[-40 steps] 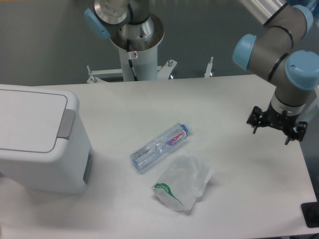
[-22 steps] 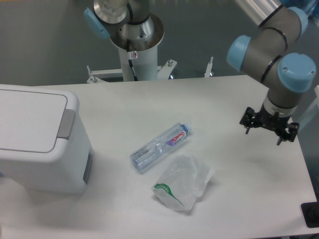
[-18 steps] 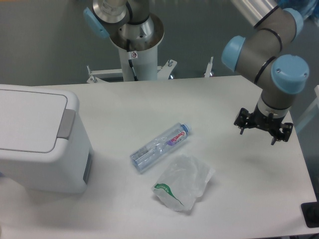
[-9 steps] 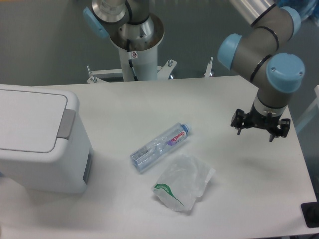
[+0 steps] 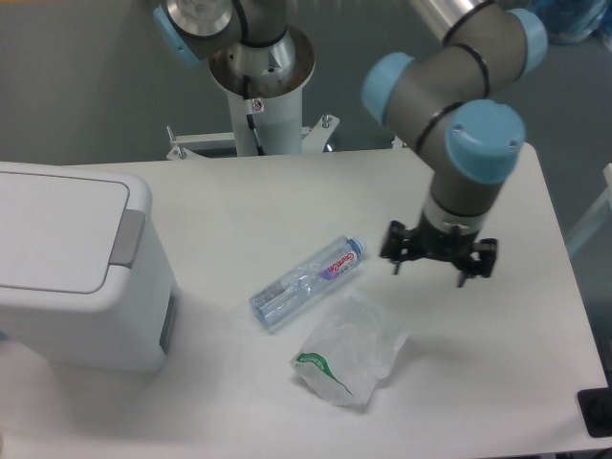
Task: Open the trash can
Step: 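Move the gripper over the bottle toward the trash can lid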
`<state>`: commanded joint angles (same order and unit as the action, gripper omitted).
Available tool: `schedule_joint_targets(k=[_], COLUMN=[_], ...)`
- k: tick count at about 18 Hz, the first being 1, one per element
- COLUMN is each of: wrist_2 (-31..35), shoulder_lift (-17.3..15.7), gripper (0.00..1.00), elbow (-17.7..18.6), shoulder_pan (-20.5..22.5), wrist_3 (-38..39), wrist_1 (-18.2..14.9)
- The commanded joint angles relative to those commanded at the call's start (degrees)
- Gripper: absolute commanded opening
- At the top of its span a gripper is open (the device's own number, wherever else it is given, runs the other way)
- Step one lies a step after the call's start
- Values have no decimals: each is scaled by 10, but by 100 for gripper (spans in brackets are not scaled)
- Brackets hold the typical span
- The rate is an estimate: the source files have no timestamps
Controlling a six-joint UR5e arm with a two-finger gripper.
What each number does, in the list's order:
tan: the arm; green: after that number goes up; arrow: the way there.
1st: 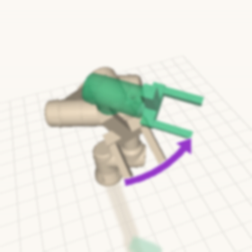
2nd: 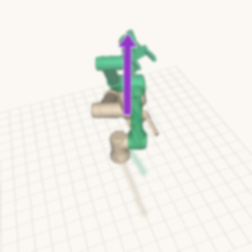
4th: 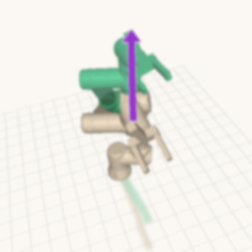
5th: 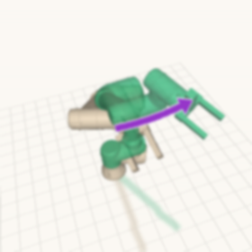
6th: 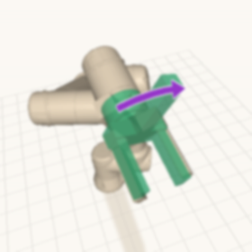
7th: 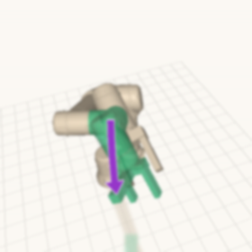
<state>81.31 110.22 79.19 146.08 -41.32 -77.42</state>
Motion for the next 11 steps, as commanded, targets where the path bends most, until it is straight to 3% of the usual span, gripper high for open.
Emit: schedule_joint_targets(k=[7, 11], wrist_2=[-98, -106], shoulder_lift=[-43, -51], gripper=[100, 100], elbow=[-11, -18], shoulder_pan=[-18, -51], wrist_3=[46, 120], wrist_1=[-5, -4])
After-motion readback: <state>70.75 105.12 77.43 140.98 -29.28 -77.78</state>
